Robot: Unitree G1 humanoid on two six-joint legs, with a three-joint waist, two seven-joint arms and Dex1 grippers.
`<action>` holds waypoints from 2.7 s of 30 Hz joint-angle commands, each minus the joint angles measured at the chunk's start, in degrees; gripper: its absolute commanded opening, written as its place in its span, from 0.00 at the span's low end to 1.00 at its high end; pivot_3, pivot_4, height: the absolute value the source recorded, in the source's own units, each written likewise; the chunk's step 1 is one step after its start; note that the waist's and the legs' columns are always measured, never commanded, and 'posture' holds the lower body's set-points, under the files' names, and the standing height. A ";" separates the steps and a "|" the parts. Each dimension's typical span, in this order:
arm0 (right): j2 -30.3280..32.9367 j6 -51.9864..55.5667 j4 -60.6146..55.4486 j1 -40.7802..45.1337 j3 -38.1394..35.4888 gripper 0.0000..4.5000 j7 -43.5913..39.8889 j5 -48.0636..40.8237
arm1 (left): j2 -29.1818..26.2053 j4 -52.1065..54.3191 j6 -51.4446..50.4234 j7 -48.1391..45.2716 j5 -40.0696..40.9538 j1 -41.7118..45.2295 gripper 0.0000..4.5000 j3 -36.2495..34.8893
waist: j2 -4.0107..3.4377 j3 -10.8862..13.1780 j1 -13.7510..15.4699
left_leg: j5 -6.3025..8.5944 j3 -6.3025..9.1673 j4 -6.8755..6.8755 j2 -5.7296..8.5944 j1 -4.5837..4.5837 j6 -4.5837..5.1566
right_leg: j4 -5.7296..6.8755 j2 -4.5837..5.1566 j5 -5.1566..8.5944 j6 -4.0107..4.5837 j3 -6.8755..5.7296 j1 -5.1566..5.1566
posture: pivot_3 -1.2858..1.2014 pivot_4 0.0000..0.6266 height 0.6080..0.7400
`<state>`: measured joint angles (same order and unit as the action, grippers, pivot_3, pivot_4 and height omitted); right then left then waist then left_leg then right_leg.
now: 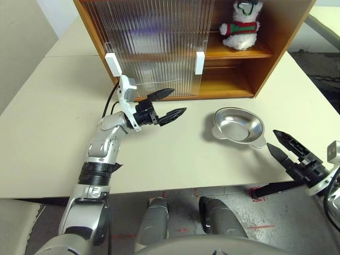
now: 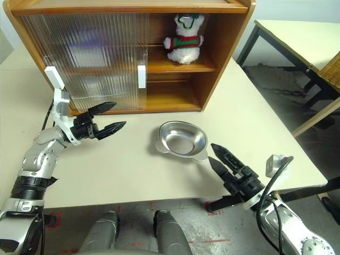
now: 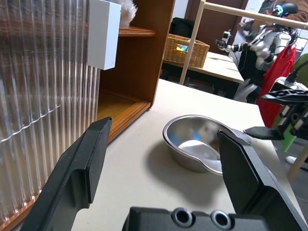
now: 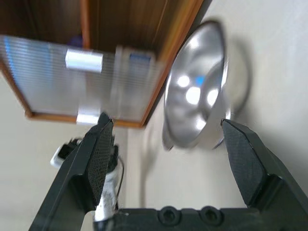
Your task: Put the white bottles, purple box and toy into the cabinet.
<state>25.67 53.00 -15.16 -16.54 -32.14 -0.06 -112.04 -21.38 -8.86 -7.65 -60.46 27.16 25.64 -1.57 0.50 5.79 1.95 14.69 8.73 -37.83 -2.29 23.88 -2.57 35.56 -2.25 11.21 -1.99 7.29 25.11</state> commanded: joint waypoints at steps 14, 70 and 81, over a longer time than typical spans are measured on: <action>1.70 -4.28 -1.50 -2.64 0.06 0.99 0.98 -0.96 | 0.03 0.91 0.36 0.12 0.02 -0.55 1.00 0.03 | 0.00 -0.02 0.40 | -0.05 -0.02 -0.10 0.01 -0.05 0.13 | -0.04 0.01 0.01 -0.01 0.01 0.03 | 0.53 0.21 1.00; -0.47 -5.21 6.79 2.33 8.09 0.99 -1.66 2.96 | -0.78 1.95 -0.21 0.55 -0.23 -0.40 1.00 0.11 | 0.00 -0.02 0.63 | -0.07 -0.15 -0.22 0.00 -0.26 0.14 | 0.19 0.01 -0.02 0.03 0.01 -0.03 | 0.54 0.22 1.00; -0.94 -4.91 10.84 4.14 7.32 0.68 -3.91 5.45 | -1.41 2.59 -0.58 0.90 -0.07 -0.29 1.00 -0.18 | -0.01 -0.02 0.84 | -0.06 -0.15 -0.21 0.00 -0.27 0.12 | 0.21 0.02 -0.03 0.04 0.02 -0.03 | 0.54 0.21 1.00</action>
<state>24.90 48.01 -5.09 -12.26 -24.43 -3.66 -107.50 -22.31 -7.21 -7.80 -59.60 27.08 25.64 -1.55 0.49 5.77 2.79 14.63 8.59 -38.03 -2.29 23.61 -2.45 35.78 -2.24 11.18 -1.94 7.31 25.08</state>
